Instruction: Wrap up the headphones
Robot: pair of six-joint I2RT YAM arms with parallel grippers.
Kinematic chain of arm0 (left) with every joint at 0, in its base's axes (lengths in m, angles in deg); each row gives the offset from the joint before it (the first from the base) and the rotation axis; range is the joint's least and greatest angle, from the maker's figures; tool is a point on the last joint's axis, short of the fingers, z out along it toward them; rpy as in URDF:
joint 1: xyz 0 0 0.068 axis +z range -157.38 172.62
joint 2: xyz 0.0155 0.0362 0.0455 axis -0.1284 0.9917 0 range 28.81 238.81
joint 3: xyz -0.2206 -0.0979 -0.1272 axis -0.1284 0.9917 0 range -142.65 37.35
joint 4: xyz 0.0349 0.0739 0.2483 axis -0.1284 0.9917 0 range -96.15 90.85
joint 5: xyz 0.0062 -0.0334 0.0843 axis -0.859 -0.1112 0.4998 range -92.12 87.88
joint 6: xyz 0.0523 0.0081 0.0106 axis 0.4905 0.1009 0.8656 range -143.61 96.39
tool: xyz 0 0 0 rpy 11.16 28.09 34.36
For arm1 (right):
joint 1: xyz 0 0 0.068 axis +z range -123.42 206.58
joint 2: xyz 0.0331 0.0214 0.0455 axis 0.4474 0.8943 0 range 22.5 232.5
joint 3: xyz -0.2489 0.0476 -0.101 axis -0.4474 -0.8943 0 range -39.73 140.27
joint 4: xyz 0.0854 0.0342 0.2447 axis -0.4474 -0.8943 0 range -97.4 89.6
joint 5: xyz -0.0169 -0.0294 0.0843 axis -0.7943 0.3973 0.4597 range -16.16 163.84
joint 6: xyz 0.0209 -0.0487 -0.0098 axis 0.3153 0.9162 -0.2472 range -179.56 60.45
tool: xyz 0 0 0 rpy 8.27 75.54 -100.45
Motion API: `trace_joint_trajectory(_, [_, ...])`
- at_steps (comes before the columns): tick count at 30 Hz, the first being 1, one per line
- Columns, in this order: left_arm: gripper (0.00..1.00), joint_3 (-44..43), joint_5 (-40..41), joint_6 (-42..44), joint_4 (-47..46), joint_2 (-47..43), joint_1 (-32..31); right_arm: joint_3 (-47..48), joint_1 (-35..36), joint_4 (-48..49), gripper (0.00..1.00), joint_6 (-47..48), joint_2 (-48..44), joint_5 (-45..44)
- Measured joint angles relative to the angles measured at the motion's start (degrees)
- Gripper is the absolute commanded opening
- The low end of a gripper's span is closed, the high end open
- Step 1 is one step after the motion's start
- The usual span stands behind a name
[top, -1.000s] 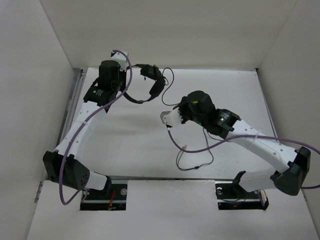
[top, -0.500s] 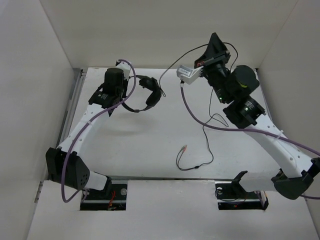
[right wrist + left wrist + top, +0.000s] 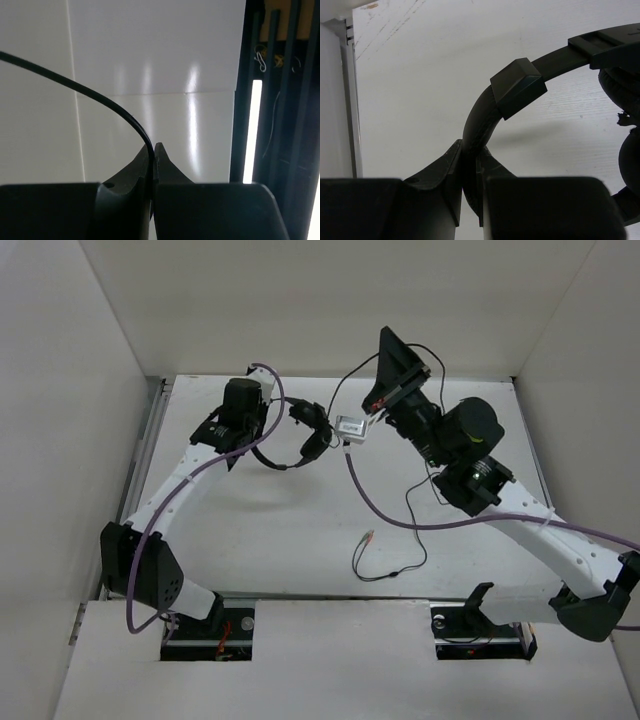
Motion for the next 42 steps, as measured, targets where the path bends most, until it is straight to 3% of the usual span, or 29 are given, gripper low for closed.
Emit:
trace_joint_trajectory(9, [0.00, -4.52, -0.33, 0.85, 0.42, 3.15, -4.11, -1.05, 5.25, 0.31, 0.00, -0.11, 3.21, 2.67])
trace_joint_trajectory(15, [0.00, -5.44, -2.19, 1.60, 0.92, 0.96, -9.16, 1.22, -0.96, 0.81, 0.00, -3.69, 6.69, 4.70])
trace_joint_trajectory(22, [0.00, -5.44, -7.91, 3.56, 1.49, -7.23, -14.05, 4.26, -11.41, 0.44, 0.00, -15.63, 9.94, 5.25])
trace_joint_trajectory(34, [0.00, -11.52, -18.27, 4.72, 4.46, -11.26, -16.46, 10.84, -14.27, -8.57, 0.00, -36.35, 15.08, 8.24])
trace_joint_trajectory(42, [0.00, -16.57, -22.18, 4.68, 5.90, -12.74, -14.78, 12.04, -20.90, -17.20, 0.00, -57.88, 16.31, 11.63])
